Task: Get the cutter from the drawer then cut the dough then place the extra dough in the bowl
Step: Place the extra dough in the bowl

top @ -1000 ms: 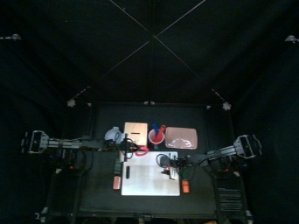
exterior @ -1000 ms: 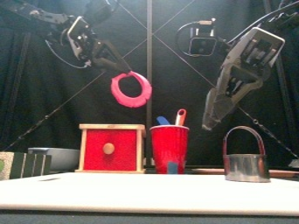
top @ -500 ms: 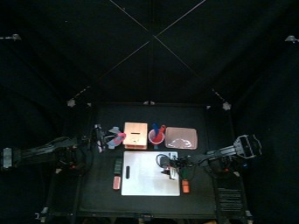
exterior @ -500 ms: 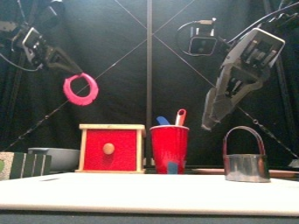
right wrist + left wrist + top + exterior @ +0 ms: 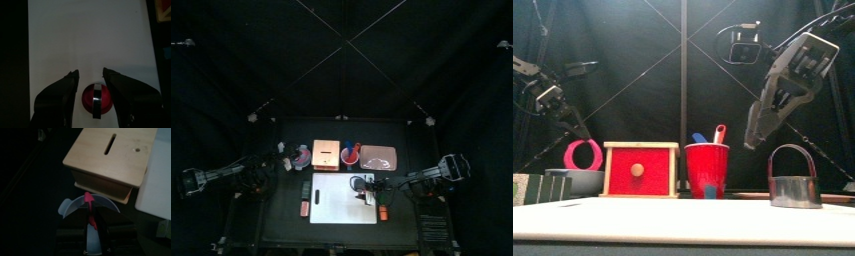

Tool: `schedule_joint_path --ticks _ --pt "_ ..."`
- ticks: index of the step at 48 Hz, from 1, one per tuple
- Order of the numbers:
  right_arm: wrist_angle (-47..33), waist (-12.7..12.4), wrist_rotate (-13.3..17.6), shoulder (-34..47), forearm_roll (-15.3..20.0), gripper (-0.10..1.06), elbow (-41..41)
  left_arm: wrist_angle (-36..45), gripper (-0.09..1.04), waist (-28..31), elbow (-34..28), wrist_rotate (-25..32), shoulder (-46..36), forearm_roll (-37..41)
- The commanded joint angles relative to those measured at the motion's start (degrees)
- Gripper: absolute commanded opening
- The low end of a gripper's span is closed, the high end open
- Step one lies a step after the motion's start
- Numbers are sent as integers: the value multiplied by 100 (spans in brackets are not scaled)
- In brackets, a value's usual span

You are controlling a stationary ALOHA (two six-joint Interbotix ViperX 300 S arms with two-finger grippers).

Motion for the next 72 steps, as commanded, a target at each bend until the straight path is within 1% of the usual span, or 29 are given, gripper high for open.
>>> schedule_joint_path --ticks 1,5,9,12,17,24,27,34,37,41,45,48,52,56,60,66,70,72 --pt "-44 -18 9 -132 26 80 -62 -62 79 123 -62 0 -9 -466" --pt "-35 -9 18 -132 44 80 -62 -62 88 264 -35 0 -53 -844" --pt "-35 -9 18 -132 53 80 -62 -62 92 299 -9 0 -79 -1072" --pt "-35 -9 9 -132 53 80 -79 -70 93 308 -26 0 -105 -1257" --pt "-26 0 18 -132 53 80 -70 -114 93 316 9 0 -141 -1819" --pt "-18 0 18 -132 62 80 -79 -272 93 316 158 9 -141 -2575" --pt "-18 0 18 -132 62 80 -79 -308 93 299 220 26 -141 -2760" --pt "-18 0 9 -132 26 80 -88 -413 92 105 246 53 -141 -2522" --pt "-18 -18 -53 -167 0 80 -97 -545 92 -44 246 44 -141 -2303" --pt "-70 -105 -70 -281 -185 80 -114 -800 92 -325 237 44 -141 -2074" --pt "-281 -211 -53 -466 -431 80 -70 -1283 92 -782 281 53 -141 -1793" --pt "-510 -316 -26 -606 -589 80 -9 -1819 92 -1204 360 44 -141 -1485" --pt "-870 -483 -18 -782 -703 80 88 -2593 92 -1740 466 44 -132 -1116" --pt "-1274 -633 -44 -879 -729 80 202 -3349 89 -2171 598 26 -132 -861" --pt "-1679 -765 -53 -888 -738 80 334 -3894 86 -2566 686 18 -114 -809" --pt "-2312 -993 -44 -896 -738 80 642 -4104 83 -3032 703 0 97 -809" --pt "-2786 -1125 -53 -976 -738 80 835 -4236 80 -3234 668 -18 352 -844" --pt "-3015 -1151 -53 -1011 -738 80 896 -4324 79 -3287 642 -44 448 -870"
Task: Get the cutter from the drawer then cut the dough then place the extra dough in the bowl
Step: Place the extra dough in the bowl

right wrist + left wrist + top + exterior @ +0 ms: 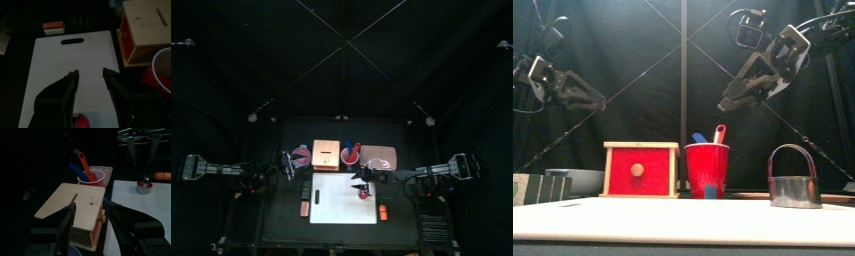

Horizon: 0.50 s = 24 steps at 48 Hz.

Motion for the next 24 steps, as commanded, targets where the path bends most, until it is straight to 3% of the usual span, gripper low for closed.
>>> schedule_joint_path --ticks 1,7,24 --pt "-659 -123 -18 -229 0 80 97 -237 78 -176 -158 -62 272 -53" --pt "-1063 -123 -9 -308 0 80 167 -264 77 -290 -272 -176 483 -26" --pt "-1063 -123 35 -308 97 80 193 -264 77 -272 -264 -149 501 -9"
